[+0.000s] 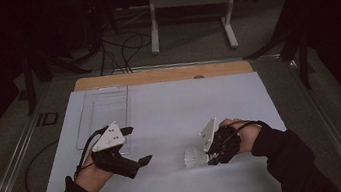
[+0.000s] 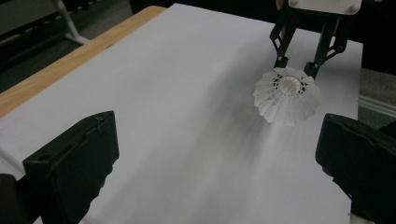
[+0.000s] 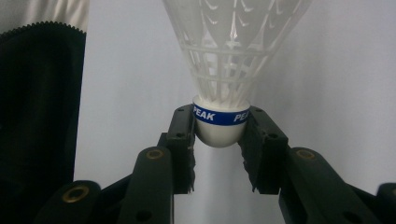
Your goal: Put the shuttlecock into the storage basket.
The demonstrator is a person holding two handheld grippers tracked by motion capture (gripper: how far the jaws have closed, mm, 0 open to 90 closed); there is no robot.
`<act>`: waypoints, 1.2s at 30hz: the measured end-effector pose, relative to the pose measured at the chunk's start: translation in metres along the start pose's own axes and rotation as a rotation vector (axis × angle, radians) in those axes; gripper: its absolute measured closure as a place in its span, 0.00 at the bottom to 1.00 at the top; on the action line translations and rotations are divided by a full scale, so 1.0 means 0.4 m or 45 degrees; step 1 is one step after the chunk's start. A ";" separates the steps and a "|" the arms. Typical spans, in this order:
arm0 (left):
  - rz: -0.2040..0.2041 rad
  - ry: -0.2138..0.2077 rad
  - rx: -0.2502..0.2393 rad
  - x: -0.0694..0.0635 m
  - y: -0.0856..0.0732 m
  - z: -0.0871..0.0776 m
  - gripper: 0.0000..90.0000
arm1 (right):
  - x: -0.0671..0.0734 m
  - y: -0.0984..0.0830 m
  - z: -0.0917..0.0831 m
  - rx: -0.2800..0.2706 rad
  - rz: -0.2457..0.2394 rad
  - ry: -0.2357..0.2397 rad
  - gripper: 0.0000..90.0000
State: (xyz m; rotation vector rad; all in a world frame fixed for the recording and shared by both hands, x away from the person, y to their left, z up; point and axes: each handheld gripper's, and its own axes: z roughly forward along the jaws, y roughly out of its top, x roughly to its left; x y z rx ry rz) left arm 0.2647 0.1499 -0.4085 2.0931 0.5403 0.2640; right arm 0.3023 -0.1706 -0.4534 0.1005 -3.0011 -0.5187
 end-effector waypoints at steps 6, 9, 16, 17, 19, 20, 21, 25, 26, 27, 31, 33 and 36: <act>0.005 -0.037 0.031 -0.011 0.026 0.034 0.00 | 0.006 0.008 -0.003 -0.002 -0.013 0.001 0.74; 0.010 -0.041 0.078 -0.016 0.038 0.051 0.00 | 0.009 0.013 -0.004 -0.006 -0.022 0.002 0.74; 0.000 -0.067 0.167 -0.018 0.060 0.092 0.00 | 0.013 0.022 -0.002 -0.005 -0.037 0.013 0.74; -0.002 -0.072 0.177 -0.018 0.061 0.099 0.00 | 0.013 0.023 -0.001 -0.010 -0.039 0.013 0.74; 0.006 -0.080 0.199 -0.020 0.063 0.111 0.00 | 0.014 0.025 -0.001 -0.007 -0.042 0.013 0.74; 0.013 -0.081 0.208 -0.022 0.065 0.117 0.00 | 0.015 0.026 -0.001 -0.008 -0.039 0.014 0.74; 0.018 -0.093 0.215 -0.023 0.067 0.122 0.00 | 0.015 0.026 -0.001 -0.007 -0.044 0.014 0.74; 0.017 -0.131 0.231 -0.027 0.074 0.143 0.00 | 0.016 0.030 -0.001 -0.008 -0.050 0.013 0.74; 0.002 -0.140 0.231 -0.027 0.075 0.148 0.00 | 0.016 0.031 -0.001 -0.008 -0.051 0.015 0.74; 0.005 -0.145 0.240 -0.027 0.076 0.153 0.00 | 0.016 0.032 -0.001 -0.008 -0.057 0.016 0.74; 0.012 -0.163 0.270 -0.030 0.079 0.174 0.00 | 0.016 0.034 0.002 -0.011 -0.065 0.016 0.74; 0.027 -0.173 0.278 -0.032 0.079 0.183 0.01 | 0.015 0.035 0.003 -0.015 -0.072 0.017 0.74; 0.033 -0.184 0.310 -0.036 0.077 0.200 0.02 | 0.015 0.037 0.004 -0.011 -0.074 0.020 0.74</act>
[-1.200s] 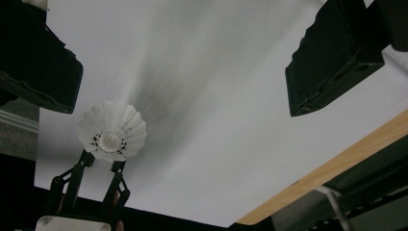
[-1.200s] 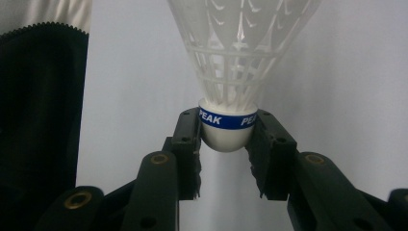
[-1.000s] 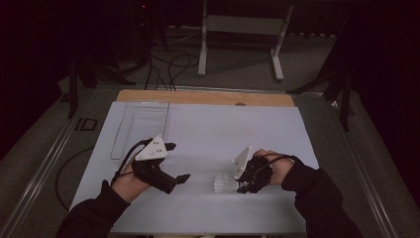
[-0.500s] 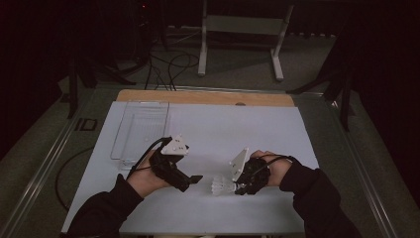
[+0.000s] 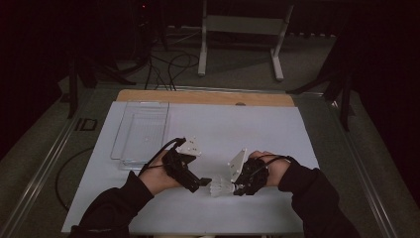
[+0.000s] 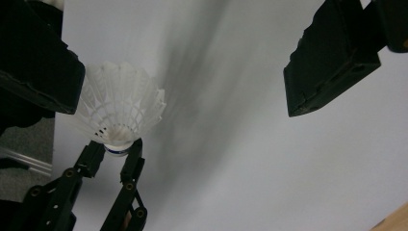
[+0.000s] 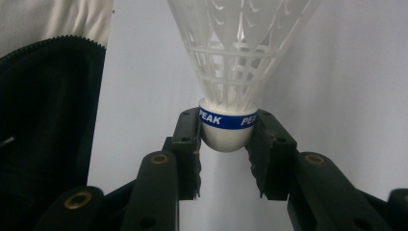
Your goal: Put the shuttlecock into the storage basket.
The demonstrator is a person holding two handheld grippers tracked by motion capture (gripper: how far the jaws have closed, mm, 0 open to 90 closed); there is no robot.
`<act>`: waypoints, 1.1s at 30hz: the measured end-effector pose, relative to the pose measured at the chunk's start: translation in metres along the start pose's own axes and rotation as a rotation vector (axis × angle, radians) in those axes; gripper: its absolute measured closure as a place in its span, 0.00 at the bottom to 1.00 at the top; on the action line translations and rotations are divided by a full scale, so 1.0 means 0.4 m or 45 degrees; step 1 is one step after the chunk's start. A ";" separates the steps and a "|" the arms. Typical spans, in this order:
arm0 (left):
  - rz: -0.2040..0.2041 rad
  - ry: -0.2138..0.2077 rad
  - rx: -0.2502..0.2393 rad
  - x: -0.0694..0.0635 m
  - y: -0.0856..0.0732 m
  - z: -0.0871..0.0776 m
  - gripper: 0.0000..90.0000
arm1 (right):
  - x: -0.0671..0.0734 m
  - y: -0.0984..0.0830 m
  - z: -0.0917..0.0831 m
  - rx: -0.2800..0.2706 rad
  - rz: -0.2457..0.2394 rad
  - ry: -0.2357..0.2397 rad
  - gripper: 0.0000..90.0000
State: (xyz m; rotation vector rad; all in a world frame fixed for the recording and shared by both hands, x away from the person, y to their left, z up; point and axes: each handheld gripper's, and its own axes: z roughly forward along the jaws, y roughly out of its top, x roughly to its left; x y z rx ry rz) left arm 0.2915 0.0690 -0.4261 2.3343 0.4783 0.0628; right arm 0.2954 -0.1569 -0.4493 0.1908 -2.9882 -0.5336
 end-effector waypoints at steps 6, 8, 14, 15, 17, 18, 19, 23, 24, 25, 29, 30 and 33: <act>-0.016 -0.021 0.059 0.006 0.001 0.031 0.11 | 0.001 0.005 0.003 0.004 -0.009 0.005 0.74; -0.017 -0.042 0.070 0.008 0.000 0.039 0.17 | 0.001 0.006 0.003 0.006 -0.005 0.007 0.74; 0.014 -0.107 0.118 -0.002 -0.002 0.064 0.30 | 0.000 0.008 0.003 -0.001 -0.014 -0.005 0.74; 0.017 -0.111 0.126 -0.003 -0.002 0.068 0.32 | 0.001 0.008 0.004 -0.001 -0.015 -0.004 0.74; 0.022 -0.125 0.133 -0.004 -0.001 0.072 0.39 | 0.000 0.009 0.005 -0.004 -0.021 -0.005 0.74; 0.040 -0.138 0.149 -0.006 -0.001 0.080 0.39 | 0.001 0.010 0.005 -0.003 -0.020 -0.003 0.74; 0.052 -0.144 0.161 -0.007 0.000 0.083 0.44 | 0.001 0.011 0.006 -0.001 -0.025 -0.001 0.74; 0.076 -0.161 0.189 -0.009 0.002 0.097 0.51 | 0.003 0.013 0.013 0.009 -0.034 0.008 0.74; 0.076 -0.170 0.194 -0.010 0.003 0.100 0.52 | 0.002 0.013 0.015 0.009 -0.041 0.011 0.74; 0.082 -0.186 0.200 -0.009 0.003 0.103 0.55 | 0.004 0.014 0.017 0.018 -0.039 0.008 0.74; 0.081 -0.222 0.209 -0.012 0.003 0.115 0.62 | 0.005 0.014 0.019 0.010 -0.042 0.014 0.74; 0.079 -0.228 0.213 -0.013 0.003 0.118 0.63 | 0.005 0.015 0.019 0.007 -0.045 0.010 0.74; 0.089 -0.255 0.221 -0.013 0.004 0.123 0.68 | 0.005 0.016 0.020 0.005 -0.048 0.013 0.74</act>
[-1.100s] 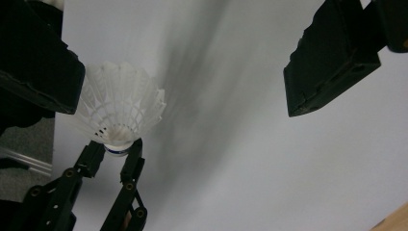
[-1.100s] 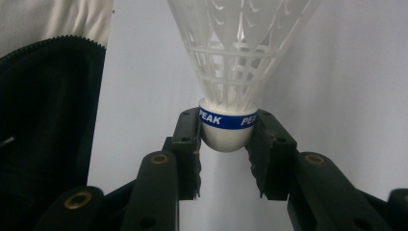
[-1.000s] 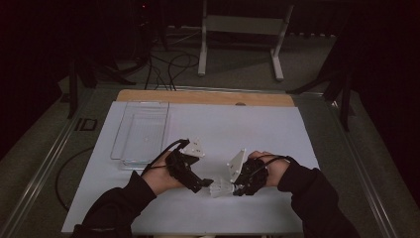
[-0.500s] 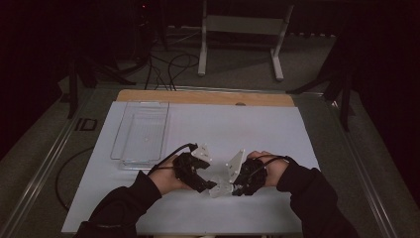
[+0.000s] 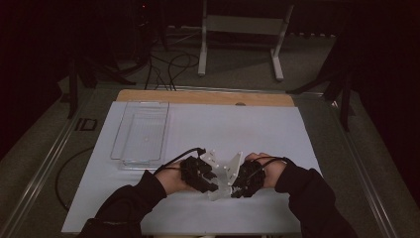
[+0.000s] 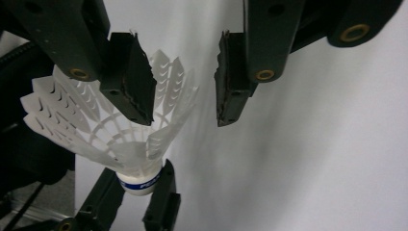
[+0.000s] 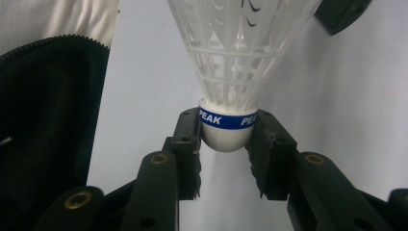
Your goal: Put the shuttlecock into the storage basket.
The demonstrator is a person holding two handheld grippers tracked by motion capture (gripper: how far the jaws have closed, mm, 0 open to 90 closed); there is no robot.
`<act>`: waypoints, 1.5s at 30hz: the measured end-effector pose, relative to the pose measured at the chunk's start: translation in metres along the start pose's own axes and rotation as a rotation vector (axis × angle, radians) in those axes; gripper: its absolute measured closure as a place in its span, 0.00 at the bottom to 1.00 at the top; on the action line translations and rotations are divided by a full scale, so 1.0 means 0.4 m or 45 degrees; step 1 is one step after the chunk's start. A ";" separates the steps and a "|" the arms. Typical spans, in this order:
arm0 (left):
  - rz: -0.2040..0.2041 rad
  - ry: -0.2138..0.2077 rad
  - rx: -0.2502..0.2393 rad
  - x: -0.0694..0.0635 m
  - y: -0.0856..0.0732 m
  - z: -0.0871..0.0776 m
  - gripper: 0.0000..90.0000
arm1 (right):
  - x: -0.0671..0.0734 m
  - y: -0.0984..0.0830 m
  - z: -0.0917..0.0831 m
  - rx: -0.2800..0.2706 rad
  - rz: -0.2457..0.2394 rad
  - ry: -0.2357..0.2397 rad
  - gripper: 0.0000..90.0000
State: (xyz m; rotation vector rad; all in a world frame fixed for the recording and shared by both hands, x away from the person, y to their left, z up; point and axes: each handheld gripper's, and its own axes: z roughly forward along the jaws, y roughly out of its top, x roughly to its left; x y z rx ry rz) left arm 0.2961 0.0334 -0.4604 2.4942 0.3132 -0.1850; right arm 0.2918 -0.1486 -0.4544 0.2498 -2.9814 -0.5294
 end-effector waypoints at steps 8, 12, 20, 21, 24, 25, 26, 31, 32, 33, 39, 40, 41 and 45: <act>0.016 -0.048 0.007 0.003 0.003 0.008 0.77 | 0.001 0.003 0.003 -0.002 -0.012 -0.001 0.74; 0.026 -0.061 0.012 0.005 0.004 0.012 0.82 | 0.001 0.002 0.004 0.009 -0.015 -0.006 0.74; 0.032 -0.075 0.020 0.009 0.008 0.010 0.97 | 0.000 0.001 0.006 0.015 -0.009 -0.003 0.74; 0.037 -0.077 0.016 0.009 0.008 0.010 0.98 | -0.001 0.000 0.006 0.016 -0.008 -0.003 0.73; 0.035 -0.083 0.019 0.009 0.010 0.013 0.99 | 0.000 -0.001 0.008 0.019 0.012 0.003 0.73; 0.051 -0.083 0.030 0.009 0.010 0.013 0.99 | 0.001 0.001 0.009 0.027 0.011 -0.001 0.73; 0.042 -0.081 0.028 0.008 0.010 0.015 0.99 | 0.003 0.002 0.010 0.041 0.004 -0.006 0.73; 0.059 -0.102 0.027 0.012 0.007 0.014 1.00 | 0.005 0.006 0.015 0.046 0.023 -0.009 0.73; 0.060 -0.109 0.028 0.014 0.006 0.012 1.00 | 0.005 0.007 0.015 0.045 0.022 -0.015 0.73; 0.058 -0.107 0.020 0.015 0.005 0.011 1.00 | 0.007 0.008 0.013 0.046 0.033 -0.016 0.73; 0.047 -0.084 0.011 0.016 0.005 -0.002 1.00 | 0.006 0.017 0.006 0.047 0.078 -0.066 0.59; 0.042 -0.084 0.008 0.016 0.004 -0.004 1.00 | 0.003 0.017 0.005 0.043 0.101 -0.067 0.53; 0.039 -0.078 0.002 0.017 0.003 -0.007 1.00 | 0.001 0.016 0.005 0.039 0.123 -0.074 0.49; 0.018 -0.058 0.003 0.023 -0.003 -0.015 1.00 | -0.017 0.002 0.010 0.052 0.265 -0.083 0.27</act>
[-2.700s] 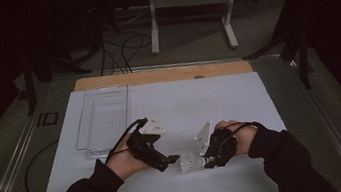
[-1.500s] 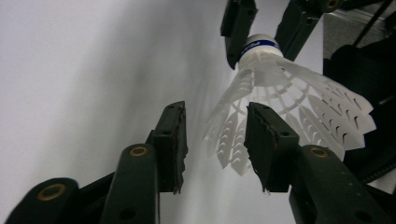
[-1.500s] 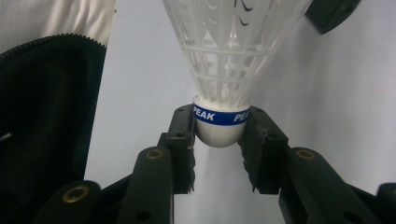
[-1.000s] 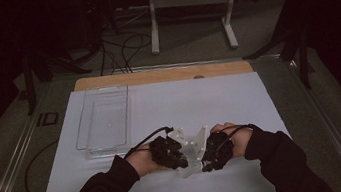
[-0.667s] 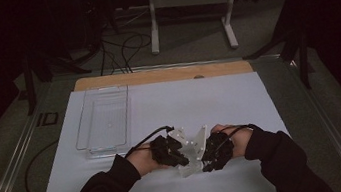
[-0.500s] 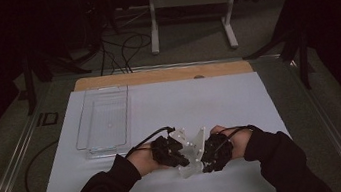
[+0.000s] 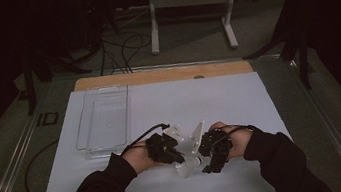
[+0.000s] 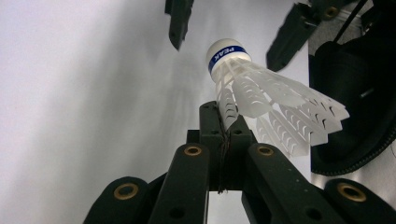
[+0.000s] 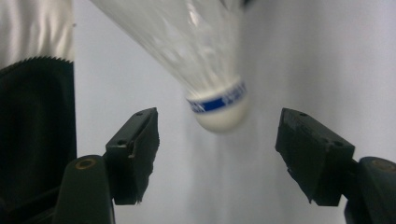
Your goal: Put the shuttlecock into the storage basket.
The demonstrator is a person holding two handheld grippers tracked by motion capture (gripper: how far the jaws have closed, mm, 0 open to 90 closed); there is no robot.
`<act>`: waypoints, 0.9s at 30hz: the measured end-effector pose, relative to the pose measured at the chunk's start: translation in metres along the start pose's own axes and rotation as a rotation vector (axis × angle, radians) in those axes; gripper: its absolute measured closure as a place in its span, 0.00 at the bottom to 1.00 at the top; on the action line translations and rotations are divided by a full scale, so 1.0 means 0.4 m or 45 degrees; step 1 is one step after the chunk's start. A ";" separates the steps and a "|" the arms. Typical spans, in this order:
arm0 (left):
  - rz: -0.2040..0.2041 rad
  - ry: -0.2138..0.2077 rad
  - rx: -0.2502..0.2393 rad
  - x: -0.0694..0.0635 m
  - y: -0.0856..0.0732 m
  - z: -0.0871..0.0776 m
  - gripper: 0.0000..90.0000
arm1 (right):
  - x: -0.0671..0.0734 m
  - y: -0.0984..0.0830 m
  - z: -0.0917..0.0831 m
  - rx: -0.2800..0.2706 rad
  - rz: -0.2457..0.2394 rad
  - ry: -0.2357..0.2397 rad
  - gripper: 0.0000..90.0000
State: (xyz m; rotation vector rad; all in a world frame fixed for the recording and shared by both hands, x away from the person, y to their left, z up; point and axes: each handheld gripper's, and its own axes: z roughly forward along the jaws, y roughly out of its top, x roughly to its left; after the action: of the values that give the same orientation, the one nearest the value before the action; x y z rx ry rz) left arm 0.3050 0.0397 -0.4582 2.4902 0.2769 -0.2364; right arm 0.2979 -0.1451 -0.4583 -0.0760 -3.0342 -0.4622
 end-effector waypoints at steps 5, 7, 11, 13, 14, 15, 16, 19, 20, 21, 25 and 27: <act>-0.012 0.016 -0.005 0.004 -0.010 -0.010 1.00 | -0.011 -0.008 -0.001 -0.023 0.083 -0.032 0.16; -0.012 0.022 -0.008 0.007 -0.014 -0.016 1.00 | -0.021 -0.016 -0.006 -0.058 0.146 -0.052 0.11; -0.018 0.042 -0.016 0.010 -0.019 -0.026 1.00 | -0.029 -0.023 -0.009 -0.070 0.175 -0.087 0.11; -0.034 0.052 -0.025 0.013 -0.022 -0.031 1.00 | -0.035 -0.028 -0.012 -0.087 0.211 -0.076 0.11; -0.042 0.057 -0.036 0.015 -0.024 -0.034 1.00 | -0.035 -0.031 -0.013 -0.100 0.220 -0.079 0.11; -0.051 0.059 -0.038 0.017 -0.026 -0.037 1.00 | -0.036 -0.033 -0.014 -0.112 0.222 -0.089 0.11; -0.063 0.067 -0.036 0.017 -0.027 -0.039 1.00 | -0.037 -0.037 -0.015 -0.128 0.227 -0.094 0.11; -0.074 0.070 -0.048 0.019 -0.030 -0.046 1.00 | -0.040 -0.045 -0.020 -0.172 0.254 -0.129 0.11; -0.079 0.072 -0.045 0.021 -0.031 -0.049 1.00 | -0.041 -0.049 -0.022 -0.190 0.264 -0.139 0.11; -0.075 0.074 -0.046 0.021 -0.032 -0.050 1.00 | -0.043 -0.055 -0.024 -0.216 0.288 -0.143 0.11; -0.085 0.088 -0.057 0.022 -0.035 -0.058 1.00 | -0.050 -0.075 -0.027 -0.266 0.344 -0.164 0.11; -0.083 0.097 -0.062 0.023 -0.037 -0.064 1.00 | -0.048 -0.085 -0.027 -0.292 0.360 -0.166 0.11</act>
State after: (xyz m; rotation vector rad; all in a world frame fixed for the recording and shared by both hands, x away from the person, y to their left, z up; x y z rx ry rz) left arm 0.3126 0.0681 -0.4481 2.4478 0.3913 -0.1600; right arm 0.3159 -0.1814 -0.4595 -0.5590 -3.0083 -0.8021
